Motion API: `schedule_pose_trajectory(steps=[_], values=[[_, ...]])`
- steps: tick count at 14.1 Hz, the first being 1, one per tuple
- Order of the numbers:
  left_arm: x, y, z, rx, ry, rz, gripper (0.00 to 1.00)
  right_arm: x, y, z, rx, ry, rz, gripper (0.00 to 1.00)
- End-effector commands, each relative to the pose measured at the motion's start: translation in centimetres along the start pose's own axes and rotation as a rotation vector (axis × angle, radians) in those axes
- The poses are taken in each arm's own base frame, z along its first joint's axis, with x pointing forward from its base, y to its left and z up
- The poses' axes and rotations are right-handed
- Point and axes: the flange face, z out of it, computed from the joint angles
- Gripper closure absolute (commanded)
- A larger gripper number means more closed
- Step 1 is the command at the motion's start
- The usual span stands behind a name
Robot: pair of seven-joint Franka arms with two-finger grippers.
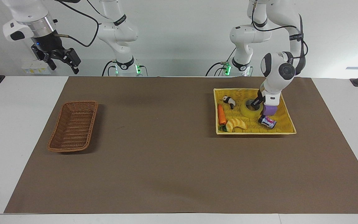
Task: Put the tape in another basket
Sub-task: 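Reach the left gripper down into the yellow basket onto the tape roll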
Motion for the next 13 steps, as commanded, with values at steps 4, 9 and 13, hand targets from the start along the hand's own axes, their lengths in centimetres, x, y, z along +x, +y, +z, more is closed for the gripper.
schedule_pose_trajectory(steps=[4, 9, 13], values=[[2.0, 1.9, -4.3, 0.039, -0.043, 0.009, 1.0, -0.8, 0.5, -0.1, 0.027, -0.013, -0.014, 0.0], [3.3, 3.2, -10.7, -0.014, 0.024, 0.115, 1.0, -0.8, 0.4, -0.1, 0.027, -0.013, -0.016, 0.0], [4.3, 4.1, -18.2, -0.036, 0.066, 0.295, 1.0, -0.8, 0.4, -0.1, 0.027, -0.013, -0.016, 0.0]])
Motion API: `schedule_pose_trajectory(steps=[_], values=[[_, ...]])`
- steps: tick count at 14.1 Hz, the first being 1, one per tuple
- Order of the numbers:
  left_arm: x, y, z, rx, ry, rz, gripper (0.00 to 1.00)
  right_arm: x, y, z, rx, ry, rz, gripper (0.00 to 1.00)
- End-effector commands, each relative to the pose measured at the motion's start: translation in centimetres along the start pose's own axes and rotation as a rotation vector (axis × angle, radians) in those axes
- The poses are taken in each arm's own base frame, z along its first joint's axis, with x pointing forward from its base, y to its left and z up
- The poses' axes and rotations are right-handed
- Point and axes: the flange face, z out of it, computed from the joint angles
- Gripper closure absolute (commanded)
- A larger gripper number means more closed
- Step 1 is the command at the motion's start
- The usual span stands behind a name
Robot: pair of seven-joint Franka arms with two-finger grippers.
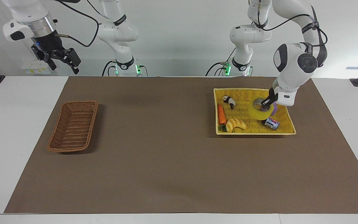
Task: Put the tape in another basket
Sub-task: 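Lift the tape roll with the left gripper while the right gripper approaches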
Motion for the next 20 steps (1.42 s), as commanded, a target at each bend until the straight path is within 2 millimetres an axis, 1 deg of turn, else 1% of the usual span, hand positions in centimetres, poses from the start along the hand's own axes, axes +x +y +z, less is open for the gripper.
schedule_pose_trajectory(steps=[1, 4, 6, 7, 9, 11, 13, 14, 15, 16, 17, 18, 19, 20], values=[[1.6, 1.0, -4.4, 0.017, -0.013, 0.112, 1.0, -0.8, 0.4, -0.1, 0.027, -0.013, -0.016, 0.0], [2.7, 1.5, -7.3, 0.023, -0.027, 0.194, 1.0, -0.8, 0.5, -0.1, 0.026, -0.011, -0.032, 0.0], [2.7, 1.5, -9.0, 0.012, -0.001, 0.29, 1.0, -0.8, 0.0, -0.1, 0.023, -0.01, -0.064, 0.0], [2.7, 1.4, -9.8, 0.009, 0.009, 0.326, 1.0, -0.9, -0.4, -0.1, 0.024, -0.01, -0.065, 0.0], [2.5, 1.1, -11.8, 0.009, 0.017, 0.435, 1.0, -0.9, -0.4, -0.1, 0.026, -0.01, -0.063, 0.0], [1.6, 0.9, -13.5, 0.013, 0.014, 0.567, 1.0, -0.9, -0.3, -0.1, 0.027, -0.01, -0.06, 0.0], [1.0, 0.8, -14.2, 0.013, 0.022, 0.67, 1.0, -0.9, -0.6, -0.1, 0.039, -0.011, -0.063, 0.0], [0.7, 1.1, -14.5, 0.007, 0.029, 0.683, 1.0, -0.9, -0.8, -0.1, 0.06, -0.012, -0.063, 0.0], [-0.3, 2.6, -14.6, 0.006, 0.034, 0.709, 1.0, -0.9, -0.9, -0.2, 0.074, -0.013, -0.065, 0.0], [-0.9, 3.2, -14.6, 0.005, 0.042, 0.718, 1.0, -0.9, -1.2, 0.0, 0.102, -0.013, -0.067, 0.0], [-1.6, 4.2, -14.7, 0.007, 0.046, 0.735, 1.0, -0.6, -2.2, 0.8, 0.16, -0.022, -0.074, 0.0], [-2.5, 5.3, -14.6, 0.008, 0.047, 0.726, 1.0, -0.3, -3.7, 1.3, 0.213, 0.005, -0.08, 0.0], [-3.6, 6.4, -14.5, 0.013, 0.045, 0.699, 1.0, -0.2, -6.4, 1.4, 0.229, 0.033, -0.095, 0.0], [-4.8, 7.8, -14.5, 0.017, 0.046, 0.683, 1.0, -0.2, -8.6, 1.5, 0.241, 0.044, -0.099, 0.0]])
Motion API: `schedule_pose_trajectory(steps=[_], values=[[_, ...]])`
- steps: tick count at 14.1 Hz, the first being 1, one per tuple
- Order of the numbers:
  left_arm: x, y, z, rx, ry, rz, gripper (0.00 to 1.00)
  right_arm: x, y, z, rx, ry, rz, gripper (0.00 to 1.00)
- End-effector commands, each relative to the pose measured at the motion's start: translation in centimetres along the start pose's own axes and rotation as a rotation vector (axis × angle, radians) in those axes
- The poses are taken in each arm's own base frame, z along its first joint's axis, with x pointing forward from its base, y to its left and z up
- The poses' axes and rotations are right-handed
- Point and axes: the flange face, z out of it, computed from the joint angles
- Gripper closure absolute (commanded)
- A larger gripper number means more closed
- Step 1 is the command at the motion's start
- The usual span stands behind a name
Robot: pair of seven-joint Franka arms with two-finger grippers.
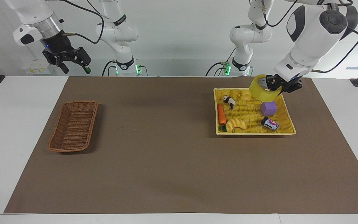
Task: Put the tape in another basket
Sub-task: 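Lift the tape roll with the left gripper while the right gripper approaches, then bring the tape toward the right gripper and grasp it with the right gripper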
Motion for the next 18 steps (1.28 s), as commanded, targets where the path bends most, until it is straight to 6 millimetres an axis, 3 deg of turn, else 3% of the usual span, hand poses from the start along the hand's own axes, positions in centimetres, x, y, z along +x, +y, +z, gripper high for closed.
schedule_pose_trajectory(steps=[1, 4, 6, 8, 10, 12, 15, 18], values=[[-0.9, 4.9, -0.8, 0.015, 0.007, -0.055, 1.0, 0.1, -5.0, 1.7, 0.089, 0.035, -0.009, 0.0], [-1.0, 10.5, -1.2, -0.036, 0.039, -0.155, 1.0, 1.8, -8.9, 3.2, 0.281, 0.059, 0.011, 0.0], [-0.3, 14.2, -0.7, -0.124, 0.063, -0.186, 1.0, 1.7, -12.0, 3.7, 0.376, 0.049, 0.076, 0.0], [0.4, 17.0, 0.1, -0.22, 0.117, -0.194, 1.0, 1.8, -15.3, 5.4, 0.435, 0.025, 0.085, 0.0], [1.2, 19.2, 1.1, -0.243, 0.129, -0.182, 1.0, 2.2, -17.2, 6.8, 0.493, 0.016, 0.095, 0.0], [2.9, 22.2, 2.4, -0.339, 0.155, -0.258, 1.0, 1.9, -18.2, 6.9, 0.539, -0.002, 0.125, 0.0], [3.1, 25.0, 1.4, -0.438, 0.205, -0.35, 1.0, 1.2, -19.7, 7.8, 0.591, -0.037, 0.125, 0.0], [3.9, 27.3, 1.4, -0.529, 0.228, -0.426, 1.0, 1.0, -18.7, 9.8, 0.583, -0.029, 0.007, 0.0]])
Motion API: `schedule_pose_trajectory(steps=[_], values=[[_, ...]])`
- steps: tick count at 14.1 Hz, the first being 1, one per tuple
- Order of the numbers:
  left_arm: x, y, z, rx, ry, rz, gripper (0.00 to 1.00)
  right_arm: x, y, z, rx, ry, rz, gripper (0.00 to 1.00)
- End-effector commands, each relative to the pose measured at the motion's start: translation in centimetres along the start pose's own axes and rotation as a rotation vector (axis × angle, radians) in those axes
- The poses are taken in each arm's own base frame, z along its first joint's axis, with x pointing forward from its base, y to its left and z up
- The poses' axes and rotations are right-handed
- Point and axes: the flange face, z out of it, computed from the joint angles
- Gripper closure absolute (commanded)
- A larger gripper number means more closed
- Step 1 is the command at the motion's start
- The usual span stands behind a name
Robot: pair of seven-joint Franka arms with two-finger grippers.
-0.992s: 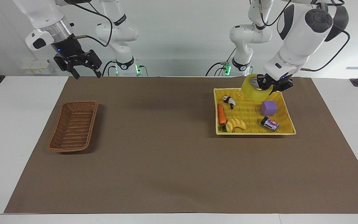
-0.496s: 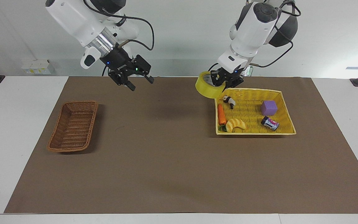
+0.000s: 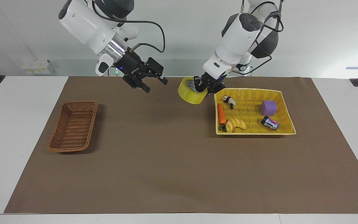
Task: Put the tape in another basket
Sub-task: 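Bring the tape toward the right gripper and grasp it with the right gripper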
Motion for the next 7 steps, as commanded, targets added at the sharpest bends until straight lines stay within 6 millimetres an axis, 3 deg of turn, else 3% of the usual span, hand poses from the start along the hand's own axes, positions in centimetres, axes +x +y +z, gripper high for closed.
schedule_pose_trajectory(steps=[1, 3, 7], values=[[0.2, 1.3, 0.0, -0.068, 0.022, -0.097, 1.0, -0.1, 1.7, 0.7, 0.032, -0.01, -0.091, 0.0], [0.5, 2.2, 0.1, -0.109, 0.023, -0.143, 1.0, -0.1, 2.0, 0.8, 0.029, -0.014, -0.111, 0.0], [-1.3, 5.4, 0.3, -0.147, 0.0, -0.159, 1.0, -0.1, 2.3, 0.8, 0.025, -0.01, -0.161, 0.0]])
